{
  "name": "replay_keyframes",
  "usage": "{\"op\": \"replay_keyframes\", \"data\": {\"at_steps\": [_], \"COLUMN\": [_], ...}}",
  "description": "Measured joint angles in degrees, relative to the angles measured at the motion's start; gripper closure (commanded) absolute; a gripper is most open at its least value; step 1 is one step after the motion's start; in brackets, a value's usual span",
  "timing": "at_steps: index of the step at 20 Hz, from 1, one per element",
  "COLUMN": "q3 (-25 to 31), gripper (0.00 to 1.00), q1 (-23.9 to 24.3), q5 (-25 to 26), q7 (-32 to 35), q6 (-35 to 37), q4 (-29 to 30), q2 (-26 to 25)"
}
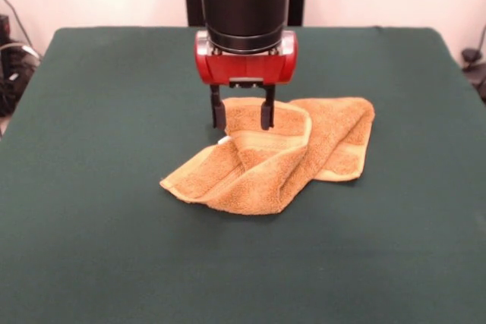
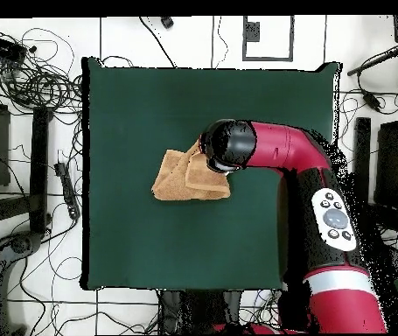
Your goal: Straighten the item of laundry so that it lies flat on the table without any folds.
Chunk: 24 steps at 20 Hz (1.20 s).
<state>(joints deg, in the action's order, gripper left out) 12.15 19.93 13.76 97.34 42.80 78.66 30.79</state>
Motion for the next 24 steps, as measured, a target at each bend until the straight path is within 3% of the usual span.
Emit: {"op": "replay_keyframes", "data": {"at_steps": [24], "q3": [0.0], "gripper": [0.0], "q1": [-5.0], "q5": [-3.0], "q7": [0.0], "q6": [2.1], "q4": [-1.3], "q2": [0.0]}}
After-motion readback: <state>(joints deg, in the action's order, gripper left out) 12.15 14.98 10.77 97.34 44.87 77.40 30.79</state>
